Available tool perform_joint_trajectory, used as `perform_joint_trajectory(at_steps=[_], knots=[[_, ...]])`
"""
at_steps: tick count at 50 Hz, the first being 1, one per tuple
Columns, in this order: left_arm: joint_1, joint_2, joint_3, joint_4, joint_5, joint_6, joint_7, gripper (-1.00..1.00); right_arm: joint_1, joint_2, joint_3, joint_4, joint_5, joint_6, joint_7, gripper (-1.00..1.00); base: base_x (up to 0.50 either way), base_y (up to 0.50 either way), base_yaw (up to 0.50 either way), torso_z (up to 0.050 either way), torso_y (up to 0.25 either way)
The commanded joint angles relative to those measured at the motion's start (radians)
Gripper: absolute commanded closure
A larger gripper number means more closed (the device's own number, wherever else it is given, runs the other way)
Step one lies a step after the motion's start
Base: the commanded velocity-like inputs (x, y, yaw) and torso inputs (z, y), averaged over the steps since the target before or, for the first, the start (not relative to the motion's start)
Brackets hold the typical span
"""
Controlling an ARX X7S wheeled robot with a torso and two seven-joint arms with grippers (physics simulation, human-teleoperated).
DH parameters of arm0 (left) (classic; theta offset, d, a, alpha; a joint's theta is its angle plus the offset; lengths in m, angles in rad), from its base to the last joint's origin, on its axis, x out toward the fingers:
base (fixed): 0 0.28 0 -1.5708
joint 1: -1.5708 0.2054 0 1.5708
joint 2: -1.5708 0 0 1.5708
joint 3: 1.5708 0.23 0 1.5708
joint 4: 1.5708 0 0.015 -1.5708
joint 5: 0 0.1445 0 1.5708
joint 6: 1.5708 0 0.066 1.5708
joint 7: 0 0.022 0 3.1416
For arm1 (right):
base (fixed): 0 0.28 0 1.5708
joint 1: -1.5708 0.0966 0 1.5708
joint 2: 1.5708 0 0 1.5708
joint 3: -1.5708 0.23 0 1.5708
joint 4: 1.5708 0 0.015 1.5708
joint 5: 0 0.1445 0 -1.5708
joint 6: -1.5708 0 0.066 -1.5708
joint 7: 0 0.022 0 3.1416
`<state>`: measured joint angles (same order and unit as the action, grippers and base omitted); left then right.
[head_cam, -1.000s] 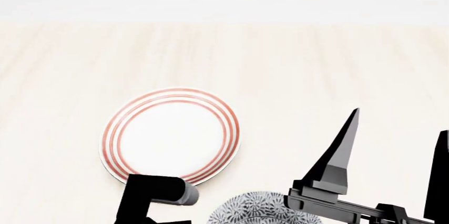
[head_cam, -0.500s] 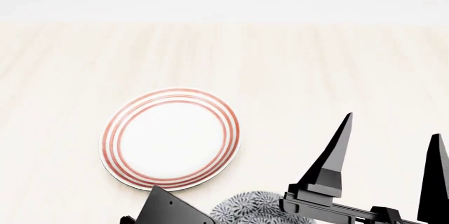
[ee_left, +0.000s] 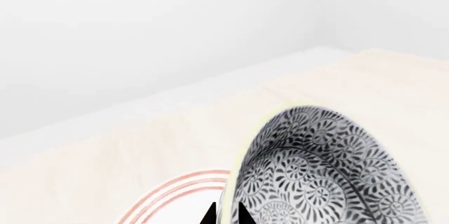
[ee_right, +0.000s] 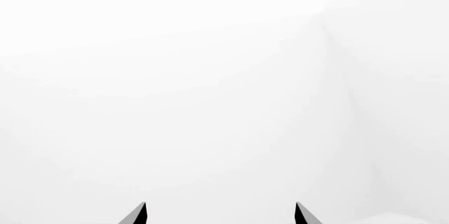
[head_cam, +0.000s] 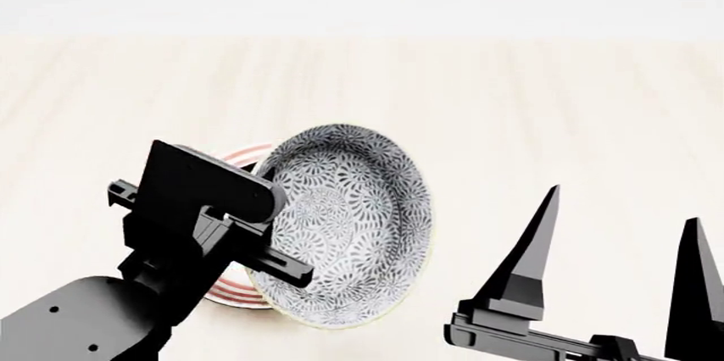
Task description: Put the bowl on the plate.
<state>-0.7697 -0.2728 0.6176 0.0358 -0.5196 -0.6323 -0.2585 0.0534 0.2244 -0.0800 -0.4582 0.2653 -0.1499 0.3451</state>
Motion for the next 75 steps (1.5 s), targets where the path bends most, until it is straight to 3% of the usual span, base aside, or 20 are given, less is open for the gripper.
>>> perform_joint_trajectory(at_steps=[1,9,16,28,43,48,59,75], knots=[[-0.113,0.009,-0.095,-0.159,0.06,0.121,0.027,1.0,-0.004,-0.009,0.005,0.001,-0.013,-0.007,-0.013,-1.0,0.0,0.0,0.0,0.0,0.0],[-0.132,0.03,-0.158,-0.277,0.051,0.216,0.027,1.0,-0.005,-0.006,-0.003,0.005,-0.014,-0.012,-0.011,-1.0,0.0,0.0,0.0,0.0,0.0],[-0.228,0.104,-0.256,-0.577,-0.032,0.193,0.036,1.0,-0.009,-0.002,-0.007,0.007,-0.012,-0.015,-0.009,-1.0,0.0,0.0,0.0,0.0,0.0],[-0.425,0.218,-0.296,-0.995,-0.07,0.168,0.073,1.0,-0.007,0.004,-0.008,0.017,-0.002,-0.025,-0.007,-1.0,0.0,0.0,0.0,0.0,0.0],[-0.483,0.254,-0.306,-1.035,-0.138,0.109,0.072,1.0,-0.012,0.008,-0.017,0.027,0.0,-0.038,-0.004,-1.0,0.0,0.0,0.0,0.0,0.0],[-0.519,0.272,-0.226,-1.166,-0.129,0.156,0.087,1.0,-0.012,0.01,-0.019,0.029,0.001,-0.04,-0.002,-1.0,0.0,0.0,0.0,0.0,0.0],[-0.562,0.272,0.11,-1.299,-0.432,0.266,0.068,1.0,-0.011,0.016,-0.02,0.031,0.007,-0.043,0.002,-1.0,0.0,0.0,0.0,0.0,0.001],[-0.571,0.272,0.348,-1.343,-0.648,0.337,0.068,1.0,-0.013,0.024,-0.026,0.034,0.01,-0.045,0.007,-1.0,0.0,0.0,0.0,0.0,0.0]])
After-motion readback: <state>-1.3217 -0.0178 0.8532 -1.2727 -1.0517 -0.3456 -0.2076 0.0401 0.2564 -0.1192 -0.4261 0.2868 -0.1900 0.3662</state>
